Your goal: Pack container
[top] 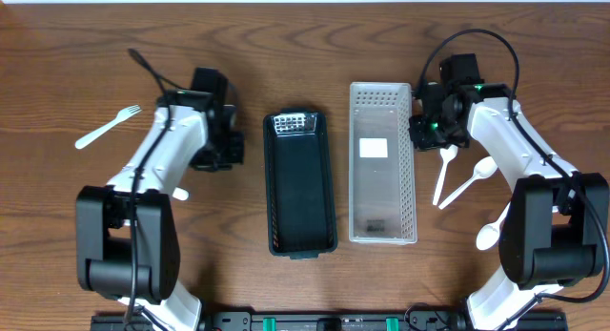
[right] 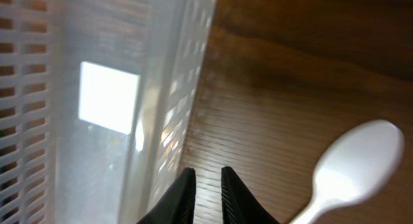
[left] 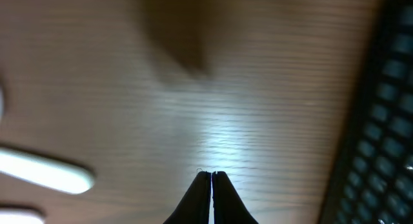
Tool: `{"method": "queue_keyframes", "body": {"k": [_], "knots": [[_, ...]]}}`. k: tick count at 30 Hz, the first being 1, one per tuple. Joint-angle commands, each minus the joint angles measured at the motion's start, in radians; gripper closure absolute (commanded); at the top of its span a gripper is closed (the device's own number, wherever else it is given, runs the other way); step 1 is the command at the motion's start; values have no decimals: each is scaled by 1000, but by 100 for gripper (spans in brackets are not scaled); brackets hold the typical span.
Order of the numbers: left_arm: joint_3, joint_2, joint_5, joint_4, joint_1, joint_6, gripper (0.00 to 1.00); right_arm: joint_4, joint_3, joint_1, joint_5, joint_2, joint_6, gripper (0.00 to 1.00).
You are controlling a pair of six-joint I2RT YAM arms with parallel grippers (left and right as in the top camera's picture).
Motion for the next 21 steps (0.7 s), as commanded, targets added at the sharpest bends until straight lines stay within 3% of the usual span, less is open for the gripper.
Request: {"method": "queue_keyframes", "body": {"k": [1,10,21], "knots": [[21,7,22,25,-58,6,94,0,21,-2,-148,1,-95,82],[21,7,22,117,-181,5,94,-9,21,-1,-169,1,-102,81],[21,7,22,203,-190,5,94,-57,21,37,-250,1,-181,78]]}}
